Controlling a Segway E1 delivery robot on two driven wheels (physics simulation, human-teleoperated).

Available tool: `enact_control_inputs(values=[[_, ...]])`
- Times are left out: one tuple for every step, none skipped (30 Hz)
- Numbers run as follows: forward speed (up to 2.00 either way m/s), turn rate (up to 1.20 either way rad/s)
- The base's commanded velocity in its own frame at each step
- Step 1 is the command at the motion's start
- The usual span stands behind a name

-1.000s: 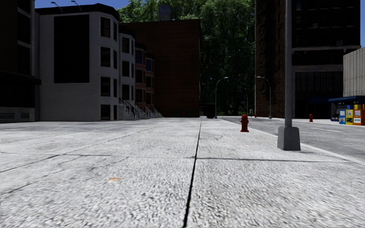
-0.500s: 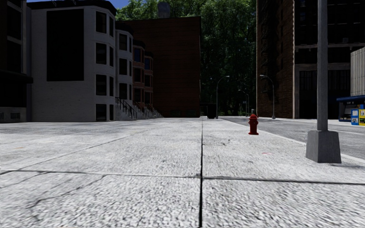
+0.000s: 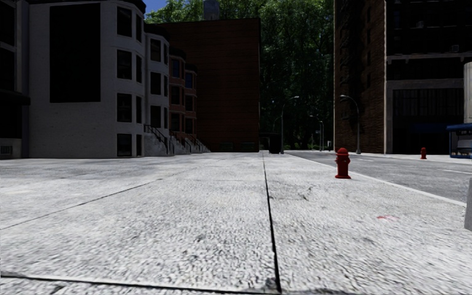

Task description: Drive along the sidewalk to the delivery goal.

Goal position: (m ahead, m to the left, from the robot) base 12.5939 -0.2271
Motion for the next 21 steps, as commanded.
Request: enact_control_inputs(values=[[2.00, 0.00], [2.00, 0.00], [2.00, 0.00], [2.00, 0.00], [2.00, 0.00], [2.00, 0.00], [2.00, 0.00], [2.00, 0.00], [2.00, 0.00], [2.00, 0.00], [2.00, 0.00], [2.00, 0.00], [2.00, 0.00], [2.00, 0.00], [2.00, 0.00], [2.00, 0.00], [2.00, 0.00], [2.00, 0.00], [2.00, 0.00], [2.00, 0.00], [2.00, 0.00]])
